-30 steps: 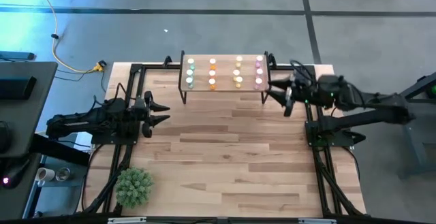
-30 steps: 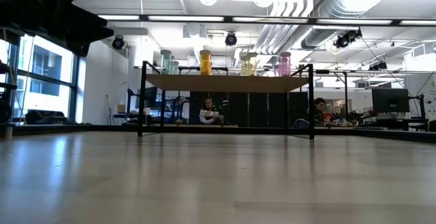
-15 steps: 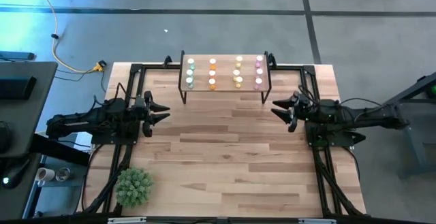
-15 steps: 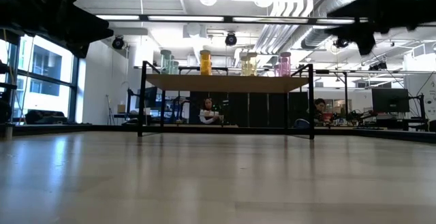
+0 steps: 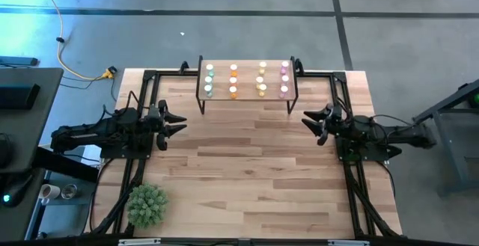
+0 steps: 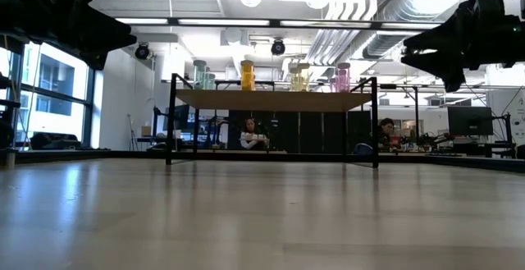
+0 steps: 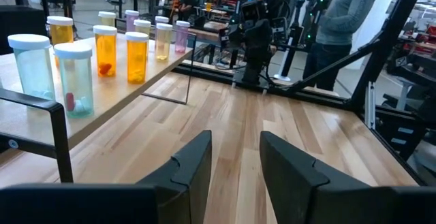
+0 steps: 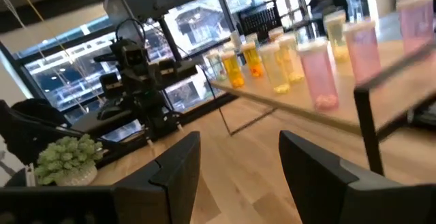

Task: Pick and place medicine bottles onto shelf by color
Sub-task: Return to Home Position

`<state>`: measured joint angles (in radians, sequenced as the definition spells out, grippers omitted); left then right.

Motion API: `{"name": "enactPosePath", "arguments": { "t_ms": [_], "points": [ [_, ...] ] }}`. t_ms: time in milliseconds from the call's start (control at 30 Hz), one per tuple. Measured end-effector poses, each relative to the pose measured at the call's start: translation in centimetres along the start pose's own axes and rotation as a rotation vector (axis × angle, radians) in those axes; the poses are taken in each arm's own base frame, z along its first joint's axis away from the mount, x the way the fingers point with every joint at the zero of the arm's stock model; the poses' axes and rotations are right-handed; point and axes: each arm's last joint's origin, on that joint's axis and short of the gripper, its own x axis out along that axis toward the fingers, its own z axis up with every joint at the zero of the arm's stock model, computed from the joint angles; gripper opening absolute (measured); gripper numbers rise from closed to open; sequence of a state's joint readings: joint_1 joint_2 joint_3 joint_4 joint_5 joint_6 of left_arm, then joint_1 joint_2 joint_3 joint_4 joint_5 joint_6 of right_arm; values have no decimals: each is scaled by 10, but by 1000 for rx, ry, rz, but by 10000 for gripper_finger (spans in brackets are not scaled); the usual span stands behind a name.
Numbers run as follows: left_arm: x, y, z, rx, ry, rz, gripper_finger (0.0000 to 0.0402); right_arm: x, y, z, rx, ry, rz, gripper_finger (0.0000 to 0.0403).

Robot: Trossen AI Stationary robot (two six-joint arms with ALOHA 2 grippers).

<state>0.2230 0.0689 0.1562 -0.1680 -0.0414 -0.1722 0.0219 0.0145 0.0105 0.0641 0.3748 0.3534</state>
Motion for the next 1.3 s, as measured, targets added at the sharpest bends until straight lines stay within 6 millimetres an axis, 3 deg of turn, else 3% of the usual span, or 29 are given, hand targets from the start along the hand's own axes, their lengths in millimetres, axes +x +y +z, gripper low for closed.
{"name": "enactPosePath", "arguments": {
  "t_ms": [1300],
  "points": [
    [0,0,0,0,0,0,113,0,0,-1,-43,8,8,190]
  ]
}}
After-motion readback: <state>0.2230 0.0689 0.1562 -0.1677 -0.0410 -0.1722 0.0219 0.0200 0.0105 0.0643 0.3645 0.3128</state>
